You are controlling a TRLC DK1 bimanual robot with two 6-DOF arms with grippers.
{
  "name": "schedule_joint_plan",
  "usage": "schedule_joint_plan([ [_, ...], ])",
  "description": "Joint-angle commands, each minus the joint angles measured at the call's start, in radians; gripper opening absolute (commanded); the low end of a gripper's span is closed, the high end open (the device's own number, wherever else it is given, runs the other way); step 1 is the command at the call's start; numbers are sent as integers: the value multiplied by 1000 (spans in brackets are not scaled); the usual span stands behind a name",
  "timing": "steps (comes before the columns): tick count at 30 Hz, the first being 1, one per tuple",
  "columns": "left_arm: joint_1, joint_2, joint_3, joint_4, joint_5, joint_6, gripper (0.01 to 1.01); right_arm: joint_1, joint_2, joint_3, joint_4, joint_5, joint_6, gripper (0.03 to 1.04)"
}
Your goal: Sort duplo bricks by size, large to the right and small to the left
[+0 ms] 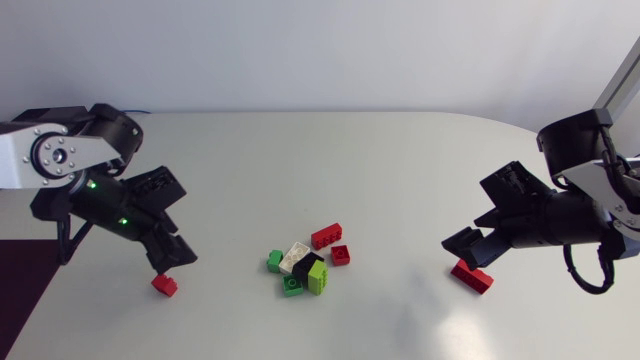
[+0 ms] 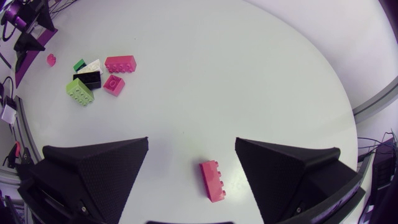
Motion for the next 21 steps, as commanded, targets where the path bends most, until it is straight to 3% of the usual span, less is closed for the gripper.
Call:
schedule_joint_plan([
  [1,-80,19,36,-25,29,19,987,-7,-7,-32,-1,-3,18,1005],
  [8,-242,176,96,-19,64,23,985,-18,-6,-27,-6,4,18,1005],
  [11,-294,248,123,23,66,-27,985,-18,-1,-30,-6,10,20,1005],
  [21,-327,398,232,138,51,-207,985,-47,-9,-50,-7,13,6,1005],
])
